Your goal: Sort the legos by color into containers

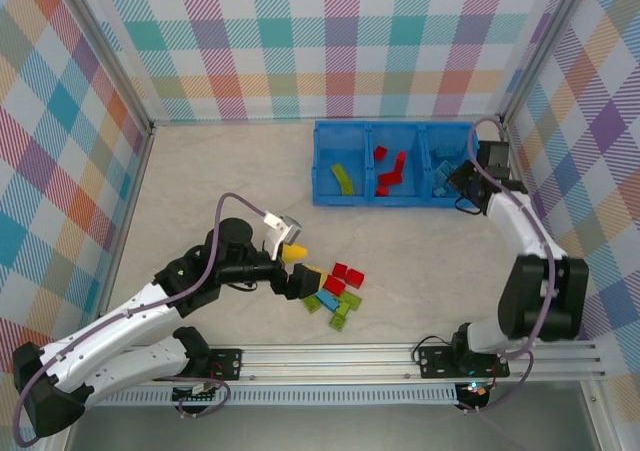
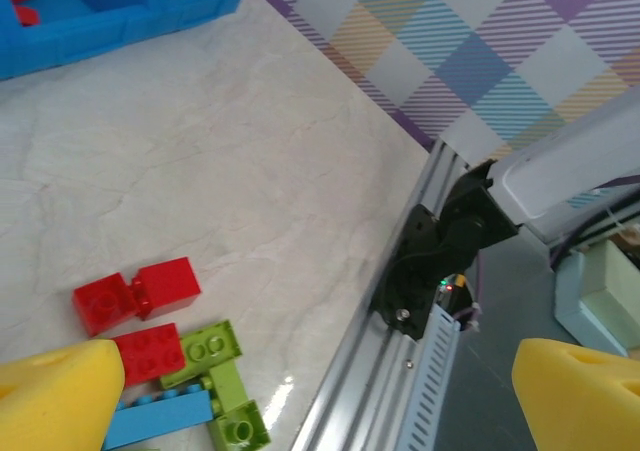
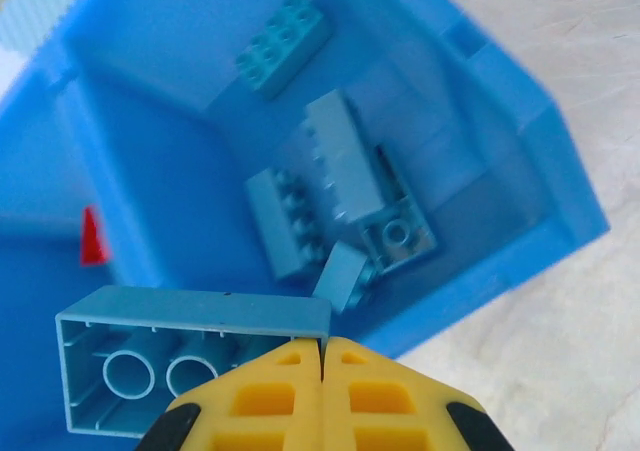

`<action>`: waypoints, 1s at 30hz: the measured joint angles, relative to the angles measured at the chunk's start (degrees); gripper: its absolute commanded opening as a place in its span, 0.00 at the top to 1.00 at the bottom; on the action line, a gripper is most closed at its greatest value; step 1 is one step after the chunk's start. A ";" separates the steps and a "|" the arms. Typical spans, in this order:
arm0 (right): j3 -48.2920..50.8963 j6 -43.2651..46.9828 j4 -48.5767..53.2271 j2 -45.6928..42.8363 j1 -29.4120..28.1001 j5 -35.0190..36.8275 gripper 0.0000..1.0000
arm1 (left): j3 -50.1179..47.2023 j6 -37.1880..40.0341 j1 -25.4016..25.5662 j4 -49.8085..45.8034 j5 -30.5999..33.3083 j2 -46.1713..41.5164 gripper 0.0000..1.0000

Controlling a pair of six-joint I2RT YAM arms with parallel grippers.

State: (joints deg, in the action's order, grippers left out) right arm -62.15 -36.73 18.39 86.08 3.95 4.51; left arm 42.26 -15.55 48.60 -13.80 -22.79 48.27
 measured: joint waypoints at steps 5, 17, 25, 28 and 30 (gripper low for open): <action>-8.31 -2.01 0.13 10.32 1.14 -0.68 0.61 | -0.02 -0.09 0.09 -2.49 4.22 -1.22 0.00; -7.41 -3.13 0.68 2.80 1.09 -8.20 0.52 | -0.02 -1.57 0.11 -3.21 9.40 4.55 0.00; 8.79 -0.70 3.63 -22.36 -13.09 -14.60 0.51 | 3.74 -1.53 2.27 -4.09 10.49 19.06 0.00; 13.35 -0.13 7.48 -29.99 -20.31 -14.14 0.50 | 7.58 -1.55 4.26 -4.68 13.42 25.29 0.00; 16.00 -0.17 10.47 -33.40 -20.76 -13.29 0.48 | 10.38 -1.57 6.08 -5.77 15.98 29.46 0.00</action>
State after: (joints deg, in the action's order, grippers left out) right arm -46.15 -36.91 28.86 52.69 -16.82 -8.78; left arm 52.64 -17.12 54.68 -19.57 -6.81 77.73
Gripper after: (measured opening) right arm 0.505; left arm 0.998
